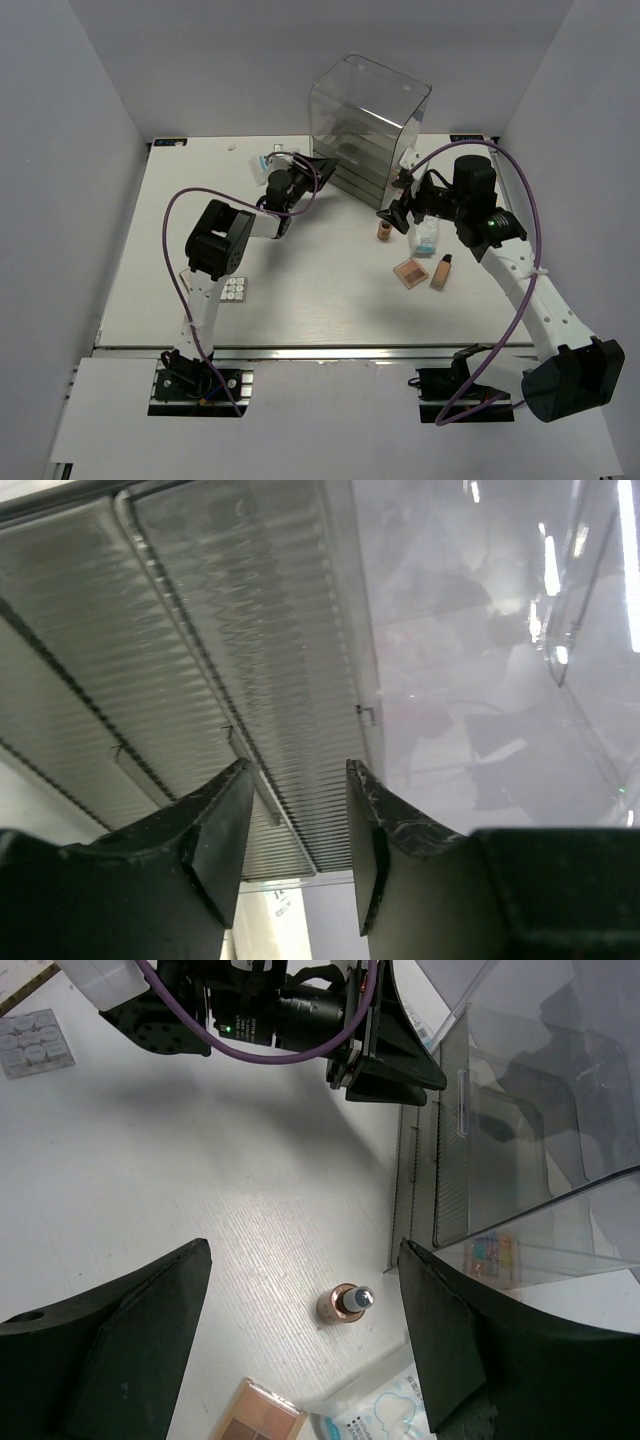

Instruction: Organize the makeup

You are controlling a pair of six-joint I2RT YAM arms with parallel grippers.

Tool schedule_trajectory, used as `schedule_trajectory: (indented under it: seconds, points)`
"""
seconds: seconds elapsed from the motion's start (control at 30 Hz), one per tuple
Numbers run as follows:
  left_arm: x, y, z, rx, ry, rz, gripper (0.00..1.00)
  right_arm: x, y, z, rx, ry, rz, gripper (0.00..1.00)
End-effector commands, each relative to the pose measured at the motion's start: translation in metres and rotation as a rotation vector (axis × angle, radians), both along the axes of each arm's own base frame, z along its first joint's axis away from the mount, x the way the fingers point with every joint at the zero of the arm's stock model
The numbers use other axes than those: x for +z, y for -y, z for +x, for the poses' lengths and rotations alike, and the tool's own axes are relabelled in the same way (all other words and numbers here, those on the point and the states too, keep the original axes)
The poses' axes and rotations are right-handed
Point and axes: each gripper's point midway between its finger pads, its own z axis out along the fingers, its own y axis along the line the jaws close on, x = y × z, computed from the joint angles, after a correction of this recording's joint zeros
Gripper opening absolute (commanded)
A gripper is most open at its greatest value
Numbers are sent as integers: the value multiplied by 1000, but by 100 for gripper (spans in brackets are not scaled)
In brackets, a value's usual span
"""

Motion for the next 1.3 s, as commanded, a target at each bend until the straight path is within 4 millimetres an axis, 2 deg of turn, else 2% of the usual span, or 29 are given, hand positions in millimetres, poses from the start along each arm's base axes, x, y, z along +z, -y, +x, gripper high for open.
schedule_trajectory:
  seconds: [0.0, 0.4, 0.63, 0.73, 0.77, 0.83, 1.0, 1.13, 1.17, 1.2, 1.27]
  points:
    - [60, -1, -5, 0, 124, -57, 52, 12, 4, 1, -11, 50, 8, 81]
    - [66, 8, 1, -37, 138, -78, 53, 8, 4, 2, -13, 61, 3, 82]
    - [58, 16, 13, -42, 109, -76, 51, 11, 5, 4, -19, 71, 4, 82]
    - [58, 18, 16, -44, 109, -106, 40, 11, 4, 5, -19, 71, 7, 82]
    - [60, 17, 17, -45, 111, -115, 32, 11, 4, 5, -19, 71, 7, 82]
    - [64, 18, 17, -52, 125, -122, 23, 13, 3, 5, -17, 74, 10, 82]
    - [75, 14, 9, -45, 165, -147, 3, 14, 5, 7, -41, 71, 17, 83]
    - [105, 2, -1, -16, 225, -182, 0, 22, 11, 17, -121, 71, 54, 88]
    - [103, -1, -5, -13, 217, -189, 0, 26, 12, 19, -143, 71, 69, 89]
    - [122, -6, -12, -8, 259, -212, 0, 27, 19, 27, -214, 62, 84, 89]
    - [135, -14, -17, 13, 278, -228, 0, 40, 24, 35, -305, 24, 181, 89]
